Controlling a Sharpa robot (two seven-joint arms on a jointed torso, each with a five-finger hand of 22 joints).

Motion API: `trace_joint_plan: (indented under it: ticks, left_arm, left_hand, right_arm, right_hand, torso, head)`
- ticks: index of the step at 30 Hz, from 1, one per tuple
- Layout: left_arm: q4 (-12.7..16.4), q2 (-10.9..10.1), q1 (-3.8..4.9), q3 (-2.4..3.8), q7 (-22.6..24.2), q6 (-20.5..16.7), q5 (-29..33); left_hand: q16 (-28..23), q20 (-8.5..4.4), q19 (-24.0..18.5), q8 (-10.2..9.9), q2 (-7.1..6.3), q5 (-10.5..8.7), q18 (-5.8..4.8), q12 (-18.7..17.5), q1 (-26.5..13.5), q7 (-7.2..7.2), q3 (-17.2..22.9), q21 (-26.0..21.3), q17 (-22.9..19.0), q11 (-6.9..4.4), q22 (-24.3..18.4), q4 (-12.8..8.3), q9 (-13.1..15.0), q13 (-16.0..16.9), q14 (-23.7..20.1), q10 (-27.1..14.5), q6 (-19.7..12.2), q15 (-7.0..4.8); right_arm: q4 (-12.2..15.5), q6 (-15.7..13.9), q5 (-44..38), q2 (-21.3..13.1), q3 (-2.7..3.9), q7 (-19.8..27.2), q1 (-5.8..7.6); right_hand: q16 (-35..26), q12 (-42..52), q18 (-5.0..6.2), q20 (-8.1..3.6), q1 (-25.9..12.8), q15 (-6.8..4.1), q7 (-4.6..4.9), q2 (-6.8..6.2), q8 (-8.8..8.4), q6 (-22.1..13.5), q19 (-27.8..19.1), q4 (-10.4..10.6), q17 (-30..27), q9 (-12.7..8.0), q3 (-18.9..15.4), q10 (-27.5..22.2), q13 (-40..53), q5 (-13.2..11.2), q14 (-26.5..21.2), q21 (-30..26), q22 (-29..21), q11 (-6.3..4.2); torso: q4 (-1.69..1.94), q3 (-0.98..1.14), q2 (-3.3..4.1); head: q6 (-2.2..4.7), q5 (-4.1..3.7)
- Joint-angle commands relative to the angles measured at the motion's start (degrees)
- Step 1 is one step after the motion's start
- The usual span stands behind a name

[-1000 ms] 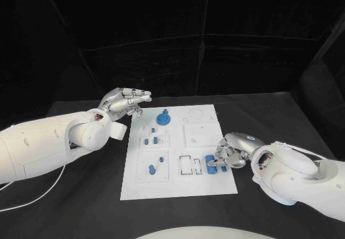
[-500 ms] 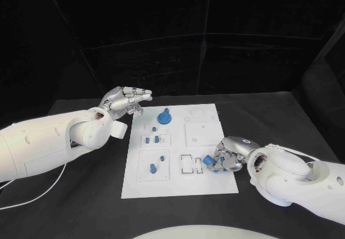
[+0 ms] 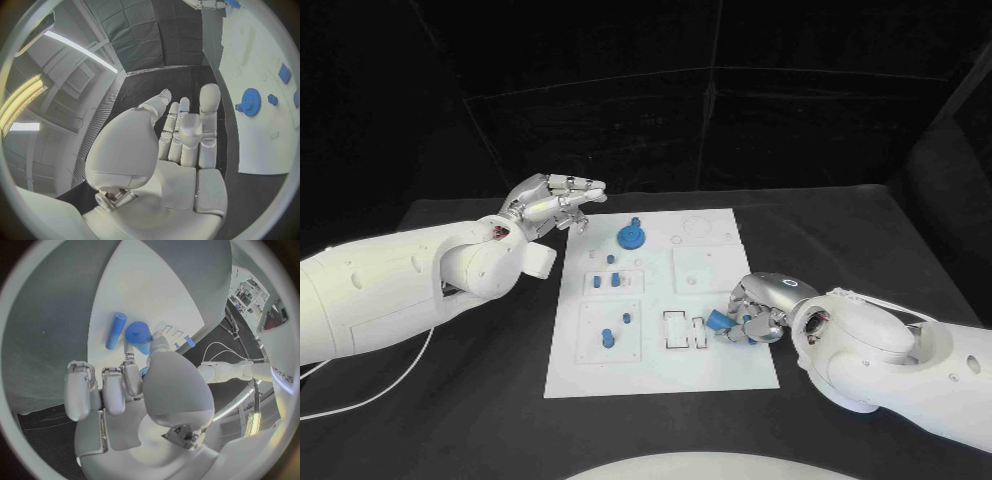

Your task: Assemble the parts on the task board

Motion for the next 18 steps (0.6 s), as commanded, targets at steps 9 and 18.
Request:
trace_joint_plan:
  ticks: [9,18]
  left_arm:
    - [0.13,-0.08,0.07,0.04,0.15,0.68,0.12]
    - [-0.02,0.12,0.06,0.03,0.07,0.79,0.12]
  left_hand:
    - [0.12,0.0,-0.01,0.34,0.46,0.07,0.37,0.21,0.23,0.17,-0.42,-0.32,-0.05,-0.1,-0.08,0.02,-0.01,0.09,-0.33,-0.34,-0.35,0.05]
    - [0.12,0.0,-0.01,0.34,0.46,0.07,0.37,0.21,0.23,0.17,-0.42,-0.32,-0.05,-0.1,-0.08,0.02,-0.01,0.09,-0.33,-0.34,-0.35,0.05]
  right_arm:
    - [1.98,-5.27,-1.99,-1.05,-0.35,-1.21,-0.44]
    - [4.47,-12.72,0.55,-2.19,-0.32,0.43,-0.41]
  right_hand:
    - [0.82,2.56,-1.53,-0.58,2.61,-1.15,-1.27,2.67,1.79,3.4,1.6,-0.84,9.85,1.19,0.11,2.35,4.17,5.19,4.89,1.27,9.68,-1.06]
    - [0.67,2.54,-1.61,-0.92,1.8,-1.47,-1.61,3.29,1.91,4.11,1.83,-0.05,9.53,1.5,-0.46,2.52,4.33,5.29,4.82,1.46,9.96,-1.38]
  torso:
    - [-0.09,0.02,-0.01]
    - [0.0,-0.01,-0.01]
  head:
    - [0.11,0.0]
    - [0.35,-0.06]
